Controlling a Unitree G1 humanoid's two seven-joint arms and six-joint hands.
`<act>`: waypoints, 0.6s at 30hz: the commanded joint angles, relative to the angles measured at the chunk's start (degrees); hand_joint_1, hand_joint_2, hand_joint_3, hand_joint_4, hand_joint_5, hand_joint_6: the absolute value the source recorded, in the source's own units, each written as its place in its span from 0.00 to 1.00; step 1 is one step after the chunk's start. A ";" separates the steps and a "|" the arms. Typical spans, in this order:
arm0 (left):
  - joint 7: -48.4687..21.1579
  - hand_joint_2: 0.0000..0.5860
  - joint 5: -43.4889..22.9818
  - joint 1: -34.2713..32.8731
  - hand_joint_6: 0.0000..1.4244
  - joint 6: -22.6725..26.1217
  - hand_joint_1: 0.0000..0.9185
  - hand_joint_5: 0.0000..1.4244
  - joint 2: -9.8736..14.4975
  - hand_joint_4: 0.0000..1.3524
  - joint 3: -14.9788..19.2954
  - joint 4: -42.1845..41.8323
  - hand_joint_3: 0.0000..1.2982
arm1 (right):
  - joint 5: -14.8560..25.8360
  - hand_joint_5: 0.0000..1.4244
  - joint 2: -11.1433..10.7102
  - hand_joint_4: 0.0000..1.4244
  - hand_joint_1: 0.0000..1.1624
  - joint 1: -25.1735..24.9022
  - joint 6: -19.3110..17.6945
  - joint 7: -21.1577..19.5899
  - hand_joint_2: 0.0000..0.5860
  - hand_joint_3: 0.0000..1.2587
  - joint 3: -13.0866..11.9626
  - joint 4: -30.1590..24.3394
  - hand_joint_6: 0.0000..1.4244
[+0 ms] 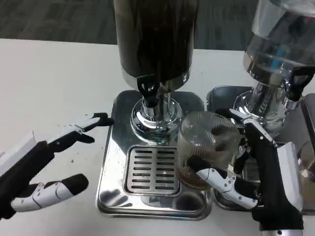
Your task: Grasp the cup under the faucet to collect the drink, then remove the cup.
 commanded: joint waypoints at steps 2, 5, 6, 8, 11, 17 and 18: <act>4.38 0.25 5.06 1.17 0.11 -6.98 0.00 0.00 3.43 0.00 0.55 1.12 0.03 | 1.24 0.60 -0.15 0.47 0.54 1.05 -3.40 0.46 0.40 0.42 -0.58 -3.00 0.81; 5.68 0.23 6.49 1.86 0.10 -9.00 0.00 0.00 4.62 0.00 -0.16 1.04 0.02 | 1.42 0.60 -0.27 0.47 0.55 2.01 -3.81 1.16 0.40 0.42 -0.57 -4.35 0.81; 6.05 0.23 6.69 2.12 0.10 -9.43 0.00 0.00 4.95 0.00 -0.52 0.96 0.02 | 1.45 0.60 -0.30 0.47 0.55 2.32 -3.99 1.31 0.40 0.42 -0.61 -4.81 0.81; 6.63 0.23 6.68 2.91 0.10 -10.05 0.00 0.00 5.68 0.00 -1.53 0.62 0.02 | 1.68 0.60 -0.25 0.48 0.55 2.80 -4.12 1.71 0.40 0.42 -0.79 -5.51 0.82; 7.30 0.23 6.44 4.02 0.10 -10.64 0.00 0.00 6.63 0.00 -2.83 0.21 0.02 | 1.94 0.61 -0.38 0.48 0.56 3.92 -4.59 2.27 0.40 0.43 -0.91 -6.85 0.83; 8.48 0.23 5.77 6.23 0.09 -11.42 0.00 0.00 7.84 0.00 -4.63 -0.83 0.01 | 2.39 0.61 -0.66 0.48 0.56 5.92 -5.75 3.68 0.40 0.43 -0.80 -8.24 0.83; 8.57 0.23 5.59 6.52 0.09 -11.48 0.00 0.00 8.14 0.00 -4.86 -1.05 0.01 | 2.46 0.61 -0.69 0.48 0.56 6.49 -6.06 3.83 0.40 0.43 -0.82 -8.61 0.83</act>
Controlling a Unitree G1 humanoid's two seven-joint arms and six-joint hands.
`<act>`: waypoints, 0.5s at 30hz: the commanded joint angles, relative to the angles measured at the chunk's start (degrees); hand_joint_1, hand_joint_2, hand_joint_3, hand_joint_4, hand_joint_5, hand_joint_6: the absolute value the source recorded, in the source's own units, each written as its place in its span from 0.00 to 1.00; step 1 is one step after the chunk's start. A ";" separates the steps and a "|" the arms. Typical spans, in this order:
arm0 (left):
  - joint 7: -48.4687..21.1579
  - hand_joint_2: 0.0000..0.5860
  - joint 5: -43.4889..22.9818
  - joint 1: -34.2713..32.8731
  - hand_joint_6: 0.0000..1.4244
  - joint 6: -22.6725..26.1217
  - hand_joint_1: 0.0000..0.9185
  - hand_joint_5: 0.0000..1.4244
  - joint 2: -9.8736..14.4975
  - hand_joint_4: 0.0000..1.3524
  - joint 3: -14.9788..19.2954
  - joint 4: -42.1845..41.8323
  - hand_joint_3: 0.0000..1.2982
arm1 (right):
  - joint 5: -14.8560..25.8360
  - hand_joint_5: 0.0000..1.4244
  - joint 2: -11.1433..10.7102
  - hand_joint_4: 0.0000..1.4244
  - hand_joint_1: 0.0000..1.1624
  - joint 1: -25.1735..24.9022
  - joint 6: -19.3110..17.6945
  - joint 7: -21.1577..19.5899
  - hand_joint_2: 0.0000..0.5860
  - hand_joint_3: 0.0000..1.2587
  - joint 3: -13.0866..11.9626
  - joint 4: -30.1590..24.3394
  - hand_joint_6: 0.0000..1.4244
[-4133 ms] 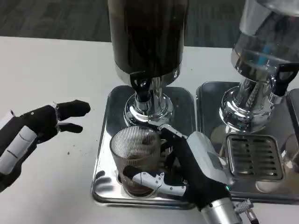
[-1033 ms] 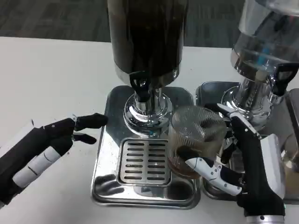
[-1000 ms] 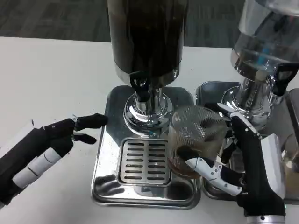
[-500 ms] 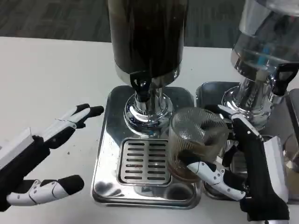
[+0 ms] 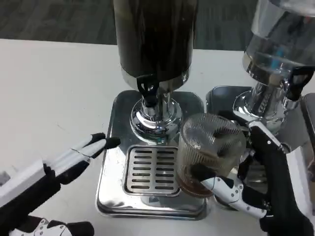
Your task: Grasp the cup under the faucet to collect the drink, then remove the cup.
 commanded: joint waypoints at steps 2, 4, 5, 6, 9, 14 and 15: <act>1.52 0.23 -0.82 1.89 0.09 -1.16 0.00 0.00 2.29 0.00 -1.35 -1.36 0.01 | 0.88 0.61 -0.12 0.48 0.56 1.99 -3.43 0.59 0.40 0.43 -0.16 -2.91 0.83; 1.69 0.22 -1.36 2.54 0.09 -1.34 0.00 0.00 3.02 0.00 -1.88 -1.85 0.01 | 1.20 0.61 -0.09 0.48 0.56 2.80 -3.80 1.03 0.40 0.43 -0.26 -3.27 0.83; 1.78 0.22 -1.58 2.95 0.09 -1.51 0.00 0.00 3.36 0.00 -2.12 -2.19 0.01 | 1.13 0.61 -0.17 0.48 0.56 3.20 -3.96 1.24 0.40 0.43 -0.32 -3.56 0.83; 1.88 0.22 -1.77 3.21 0.09 -1.61 0.00 0.00 3.64 0.00 -2.32 -2.40 0.01 | 1.17 0.61 -0.14 0.48 0.56 3.73 -4.14 1.33 0.40 0.43 -0.40 -3.96 0.83; 2.22 0.22 -2.36 4.02 0.09 -1.68 0.00 0.00 4.24 0.00 -2.91 -3.27 0.01 | 1.17 0.61 -0.19 0.48 0.56 5.08 -4.69 1.46 0.40 0.43 -0.92 -5.29 0.83; 2.24 0.22 -3.35 5.47 0.09 -1.47 0.00 0.00 5.33 0.00 -4.05 -5.23 0.01 | 2.21 0.61 0.53 0.48 0.57 7.59 -4.83 1.80 0.39 0.44 -0.95 -6.54 0.83; 2.27 0.22 -3.66 5.81 0.09 -1.32 0.00 0.00 5.51 0.00 -4.28 -5.71 0.01 | 2.10 0.61 0.63 0.48 0.57 7.88 -4.94 1.76 0.39 0.44 -0.87 -6.63 0.83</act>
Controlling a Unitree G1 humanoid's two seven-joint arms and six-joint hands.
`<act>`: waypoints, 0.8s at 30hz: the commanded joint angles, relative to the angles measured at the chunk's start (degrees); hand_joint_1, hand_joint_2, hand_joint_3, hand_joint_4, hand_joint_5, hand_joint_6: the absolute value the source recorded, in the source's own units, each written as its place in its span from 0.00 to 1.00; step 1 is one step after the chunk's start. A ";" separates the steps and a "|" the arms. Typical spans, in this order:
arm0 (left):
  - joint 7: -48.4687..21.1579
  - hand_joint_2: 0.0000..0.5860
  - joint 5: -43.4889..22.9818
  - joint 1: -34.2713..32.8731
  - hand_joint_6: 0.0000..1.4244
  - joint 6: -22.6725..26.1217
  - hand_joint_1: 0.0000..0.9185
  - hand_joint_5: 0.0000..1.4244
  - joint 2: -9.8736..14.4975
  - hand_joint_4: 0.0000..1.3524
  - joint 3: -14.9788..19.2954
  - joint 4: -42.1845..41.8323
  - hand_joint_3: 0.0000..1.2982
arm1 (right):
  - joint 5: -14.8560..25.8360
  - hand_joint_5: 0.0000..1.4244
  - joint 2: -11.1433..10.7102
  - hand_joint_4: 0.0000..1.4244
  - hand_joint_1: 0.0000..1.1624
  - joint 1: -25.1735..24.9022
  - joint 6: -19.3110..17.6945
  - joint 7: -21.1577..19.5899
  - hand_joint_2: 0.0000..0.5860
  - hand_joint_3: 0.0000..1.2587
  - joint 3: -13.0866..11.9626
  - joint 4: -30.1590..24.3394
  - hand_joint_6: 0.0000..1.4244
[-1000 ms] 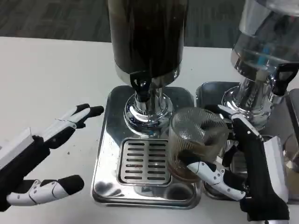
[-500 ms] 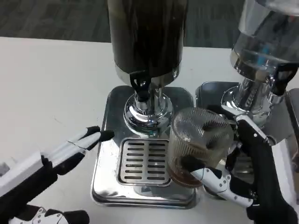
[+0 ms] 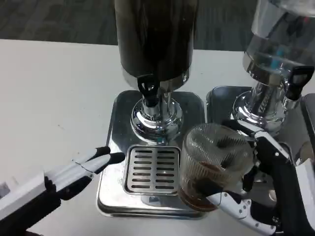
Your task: Grasp the cup under the faucet to collect the drink, then remove the cup.
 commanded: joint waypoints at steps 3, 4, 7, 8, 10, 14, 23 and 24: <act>0.90 0.22 -1.92 1.98 0.09 0.09 0.00 0.00 1.98 0.00 -1.44 -3.15 0.01 | 0.83 0.61 1.28 0.48 0.57 1.99 -2.36 -0.25 0.38 0.44 -0.20 -2.85 0.83; 0.94 0.22 -2.04 2.11 0.09 0.20 0.00 0.00 2.07 0.00 -1.50 -3.35 0.01 | 0.92 0.61 1.35 0.48 0.57 2.09 -2.29 -0.09 0.38 0.44 -0.23 -3.06 0.83; 0.98 0.22 -2.31 2.34 0.09 0.42 0.00 0.00 2.15 0.00 -1.36 -3.74 0.01 | 0.48 0.61 1.38 0.48 0.57 2.53 -2.12 0.13 0.38 0.44 -0.43 -3.75 0.83; 0.98 0.22 -2.60 2.41 0.09 0.57 0.00 0.00 2.23 0.00 -1.28 -3.86 0.01 | 0.56 0.61 1.35 0.48 0.57 2.66 -2.12 0.26 0.38 0.44 -0.46 -3.89 0.83; 0.97 0.22 -2.98 2.47 0.09 0.76 0.00 0.00 2.34 0.00 -1.17 -3.93 0.01 | 0.59 0.61 1.40 0.48 0.57 2.82 -2.27 0.26 0.38 0.44 -0.58 -3.99 0.83; 0.90 0.21 -3.44 2.59 0.09 1.11 0.00 0.00 2.43 0.00 -1.20 -3.76 0.02 | 0.96 0.62 1.37 0.48 0.57 2.98 -2.62 0.56 0.38 0.44 -0.87 -4.15 0.83; 0.76 0.21 -3.50 2.76 0.09 1.29 0.00 0.00 2.17 0.00 -1.49 -3.65 0.02 | 0.73 0.62 1.36 0.49 0.57 3.28 -2.90 0.71 0.38 0.44 -1.69 -4.77 0.84; 0.78 0.21 -3.47 2.80 0.09 1.29 0.00 0.00 2.13 0.00 -1.48 -3.66 0.02 | 0.97 0.62 1.36 0.49 0.57 3.21 -2.98 0.84 0.38 0.44 -1.76 -4.72 0.84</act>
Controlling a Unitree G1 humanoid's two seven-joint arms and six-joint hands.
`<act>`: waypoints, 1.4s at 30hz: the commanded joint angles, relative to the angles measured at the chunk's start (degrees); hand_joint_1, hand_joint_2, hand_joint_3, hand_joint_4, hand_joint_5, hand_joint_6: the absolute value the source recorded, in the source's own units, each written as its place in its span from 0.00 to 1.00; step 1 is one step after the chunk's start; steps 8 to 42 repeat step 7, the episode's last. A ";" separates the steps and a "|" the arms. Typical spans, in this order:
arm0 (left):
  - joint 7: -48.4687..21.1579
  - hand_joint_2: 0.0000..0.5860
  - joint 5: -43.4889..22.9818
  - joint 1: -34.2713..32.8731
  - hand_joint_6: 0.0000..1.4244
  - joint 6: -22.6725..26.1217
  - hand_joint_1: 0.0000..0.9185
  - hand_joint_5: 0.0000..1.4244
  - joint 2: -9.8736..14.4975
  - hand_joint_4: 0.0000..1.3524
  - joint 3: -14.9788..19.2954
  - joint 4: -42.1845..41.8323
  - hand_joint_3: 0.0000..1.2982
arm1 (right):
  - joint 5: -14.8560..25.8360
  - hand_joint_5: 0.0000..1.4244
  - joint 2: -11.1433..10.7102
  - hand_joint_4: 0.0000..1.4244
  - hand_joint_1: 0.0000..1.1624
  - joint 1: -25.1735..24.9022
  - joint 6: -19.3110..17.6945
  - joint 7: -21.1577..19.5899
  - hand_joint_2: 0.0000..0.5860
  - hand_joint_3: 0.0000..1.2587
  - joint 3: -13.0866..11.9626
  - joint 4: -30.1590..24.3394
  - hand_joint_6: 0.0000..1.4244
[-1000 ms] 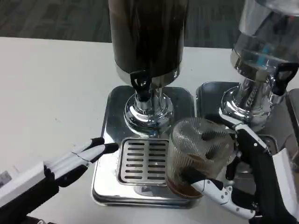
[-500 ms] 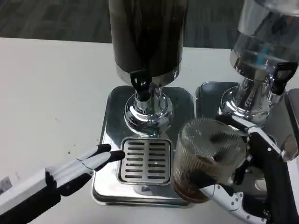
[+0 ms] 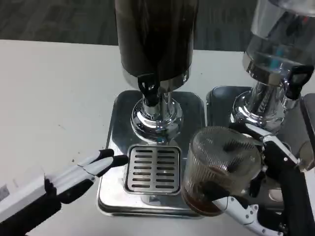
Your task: Grasp the cup under the faucet to collect the drink, then remove the cup.
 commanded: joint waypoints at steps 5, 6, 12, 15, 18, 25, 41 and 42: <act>0.55 0.21 -0.91 0.37 0.09 0.19 0.00 0.00 0.59 0.00 -0.41 0.27 0.02 | 0.54 0.62 0.69 0.50 0.57 -0.43 -3.15 -0.57 0.38 0.45 -0.79 -1.78 0.84; 0.49 0.21 -0.98 0.33 0.09 0.17 0.00 0.00 0.66 0.00 -0.48 0.34 0.02 | 0.41 0.62 0.75 0.50 0.57 -0.42 -3.31 -0.65 0.38 0.45 -0.83 -1.71 0.84; 0.45 0.21 -1.06 0.31 0.09 0.14 0.00 0.00 0.70 0.00 -0.53 0.39 0.02 | 0.61 0.63 0.73 0.50 0.57 -0.40 -3.36 -0.46 0.38 0.45 -0.80 -1.71 0.84; 0.45 0.21 -1.06 0.31 0.09 0.14 0.00 0.00 0.70 0.00 -0.53 0.39 0.02 | 0.61 0.63 0.73 0.50 0.57 -0.40 -3.36 -0.46 0.38 0.45 -0.80 -1.71 0.84; 0.45 0.21 -1.06 0.31 0.09 0.14 0.00 0.00 0.70 0.00 -0.53 0.39 0.02 | 0.61 0.63 0.73 0.50 0.57 -0.40 -3.36 -0.46 0.38 0.45 -0.80 -1.71 0.84; 0.45 0.21 -1.06 0.31 0.09 0.14 0.00 0.00 0.70 0.00 -0.53 0.39 0.02 | 0.61 0.63 0.73 0.50 0.57 -0.40 -3.36 -0.46 0.38 0.45 -0.80 -1.71 0.84; 0.45 0.21 -1.06 0.31 0.09 0.14 0.00 0.00 0.70 0.00 -0.53 0.39 0.02 | 0.61 0.63 0.73 0.50 0.57 -0.40 -3.36 -0.46 0.38 0.45 -0.80 -1.71 0.84; 0.45 0.21 -1.06 0.31 0.09 0.14 0.00 0.00 0.70 0.00 -0.53 0.39 0.02 | 0.61 0.63 0.73 0.50 0.57 -0.40 -3.36 -0.46 0.38 0.45 -0.80 -1.71 0.84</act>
